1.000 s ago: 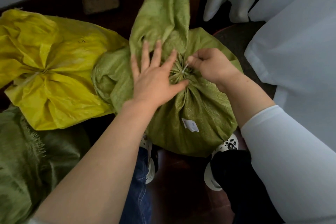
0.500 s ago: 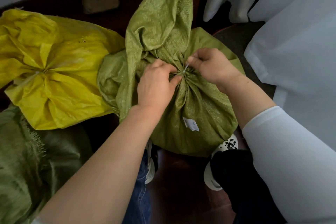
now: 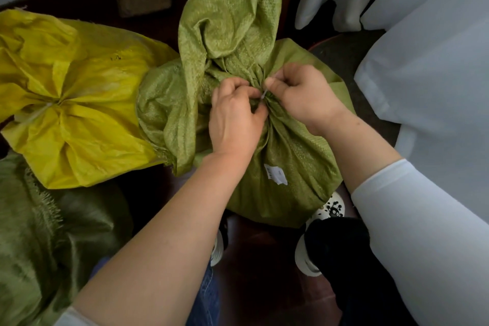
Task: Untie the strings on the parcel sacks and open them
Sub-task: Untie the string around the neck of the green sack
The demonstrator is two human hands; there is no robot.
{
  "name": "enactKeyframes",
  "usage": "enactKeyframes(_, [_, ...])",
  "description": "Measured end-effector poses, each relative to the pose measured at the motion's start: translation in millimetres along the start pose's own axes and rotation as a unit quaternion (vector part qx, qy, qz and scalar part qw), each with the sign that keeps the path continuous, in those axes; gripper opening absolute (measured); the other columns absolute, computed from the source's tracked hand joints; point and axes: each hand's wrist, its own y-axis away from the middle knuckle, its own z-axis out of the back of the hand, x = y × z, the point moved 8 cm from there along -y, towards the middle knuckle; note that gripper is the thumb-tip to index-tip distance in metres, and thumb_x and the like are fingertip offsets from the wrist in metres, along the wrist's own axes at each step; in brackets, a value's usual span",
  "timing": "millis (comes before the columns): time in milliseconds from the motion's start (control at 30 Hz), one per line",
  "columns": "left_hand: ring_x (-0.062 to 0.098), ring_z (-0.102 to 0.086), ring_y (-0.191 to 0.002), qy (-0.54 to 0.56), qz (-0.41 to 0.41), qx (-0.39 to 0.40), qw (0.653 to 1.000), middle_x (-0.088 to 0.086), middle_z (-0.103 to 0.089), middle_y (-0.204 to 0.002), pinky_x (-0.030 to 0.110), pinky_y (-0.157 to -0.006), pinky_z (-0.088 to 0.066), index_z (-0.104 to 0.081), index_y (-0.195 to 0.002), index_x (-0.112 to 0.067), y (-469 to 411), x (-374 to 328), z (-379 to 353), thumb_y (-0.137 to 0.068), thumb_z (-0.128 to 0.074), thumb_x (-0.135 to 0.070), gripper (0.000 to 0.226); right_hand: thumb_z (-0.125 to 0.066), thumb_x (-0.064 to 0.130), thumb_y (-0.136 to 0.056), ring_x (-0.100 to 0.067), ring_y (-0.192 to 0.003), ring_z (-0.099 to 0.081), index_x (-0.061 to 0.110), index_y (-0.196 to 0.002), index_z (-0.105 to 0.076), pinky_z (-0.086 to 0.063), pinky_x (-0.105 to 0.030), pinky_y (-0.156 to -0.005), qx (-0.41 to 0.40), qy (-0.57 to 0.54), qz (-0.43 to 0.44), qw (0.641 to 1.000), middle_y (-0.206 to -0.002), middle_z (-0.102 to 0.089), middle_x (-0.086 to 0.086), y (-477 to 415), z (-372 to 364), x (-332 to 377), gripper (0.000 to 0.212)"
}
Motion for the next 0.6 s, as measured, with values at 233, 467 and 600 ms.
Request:
enactKeyframes(233, [0.025, -0.050, -0.104, -0.008, -0.022, 0.021, 0.999, 0.008, -0.056, -0.106, 0.035, -0.079, -0.046, -0.071, -0.092, -0.006, -2.4, 4.4, -0.8, -0.082, -0.064, -0.021, 0.019, -0.055, 0.013, -0.091, -0.019, -0.083, -0.056, -0.001, -0.088, -0.064, -0.047, -0.035, -0.081, -0.020, 0.031, 0.010, 0.999, -0.089, -0.067, -0.009, 6.5, -0.1, 2.1, 0.017])
enactKeyframes(467, [0.030, -0.046, -0.101, -0.034, -0.054, 0.052, 0.997, 0.013, -0.055, -0.107, 0.036, -0.082, -0.041, -0.067, -0.092, 0.000, -2.7, 3.1, -4.3, -0.084, -0.061, -0.018, 0.021, -0.055, 0.016, -0.075, -0.030, -0.099, -0.055, 0.019, -0.107, -0.069, -0.050, -0.038, -0.076, -0.036, 0.309, 0.244, 0.918, -0.108, -0.063, -0.005, 27.7, -4.8, 54.1, 0.034])
enactKeyframes(600, [0.030, -0.047, -0.100, -0.047, -0.082, 0.048, 0.994, 0.013, -0.055, -0.105, 0.037, -0.084, -0.043, -0.068, -0.092, 0.002, -2.3, 1.8, -8.4, -0.084, -0.063, -0.017, 0.021, -0.055, 0.020, -0.085, -0.031, -0.093, -0.061, 0.021, -0.100, -0.072, -0.052, -0.038, -0.078, 0.029, 0.377, 0.151, 0.913, -0.099, -0.068, -0.008, 13.2, -15.3, 24.8, 0.022])
